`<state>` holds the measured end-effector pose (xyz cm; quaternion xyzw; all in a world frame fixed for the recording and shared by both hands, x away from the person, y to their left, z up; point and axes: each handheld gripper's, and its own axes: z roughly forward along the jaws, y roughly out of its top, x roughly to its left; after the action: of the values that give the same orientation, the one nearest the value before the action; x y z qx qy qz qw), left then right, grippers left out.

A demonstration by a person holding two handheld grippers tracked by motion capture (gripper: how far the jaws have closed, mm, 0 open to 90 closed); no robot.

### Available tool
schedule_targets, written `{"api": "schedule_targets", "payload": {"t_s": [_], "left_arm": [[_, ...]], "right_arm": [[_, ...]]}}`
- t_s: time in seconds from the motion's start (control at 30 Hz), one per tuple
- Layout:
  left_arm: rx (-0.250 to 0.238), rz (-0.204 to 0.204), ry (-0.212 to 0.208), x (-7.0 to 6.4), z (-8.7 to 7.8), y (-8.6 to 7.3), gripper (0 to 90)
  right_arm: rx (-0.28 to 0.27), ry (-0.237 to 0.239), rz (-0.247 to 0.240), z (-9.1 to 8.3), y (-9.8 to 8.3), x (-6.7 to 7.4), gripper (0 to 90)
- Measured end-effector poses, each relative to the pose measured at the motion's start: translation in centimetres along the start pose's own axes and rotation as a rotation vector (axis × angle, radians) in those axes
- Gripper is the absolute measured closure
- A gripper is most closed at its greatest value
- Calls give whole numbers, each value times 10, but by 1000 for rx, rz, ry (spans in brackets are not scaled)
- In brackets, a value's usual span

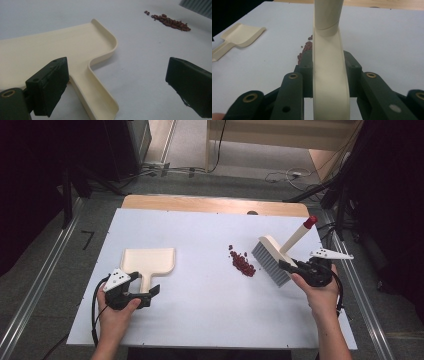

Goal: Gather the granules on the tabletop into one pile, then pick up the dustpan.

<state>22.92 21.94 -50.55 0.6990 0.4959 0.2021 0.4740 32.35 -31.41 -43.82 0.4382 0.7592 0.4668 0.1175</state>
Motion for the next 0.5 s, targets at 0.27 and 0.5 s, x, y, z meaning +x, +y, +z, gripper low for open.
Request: {"api": "schedule_targets", "payload": {"t_s": [0.27, 0.5], "left_arm": [[10, -20, 88, -5, 0, 1, 152], [71, -59, 144, -7, 6, -2, 266]], "right_arm": [[-27, -12, 12, -14, -4, -2, 653], [-33, -28, 26, -21, -9, -5, 653]]}}
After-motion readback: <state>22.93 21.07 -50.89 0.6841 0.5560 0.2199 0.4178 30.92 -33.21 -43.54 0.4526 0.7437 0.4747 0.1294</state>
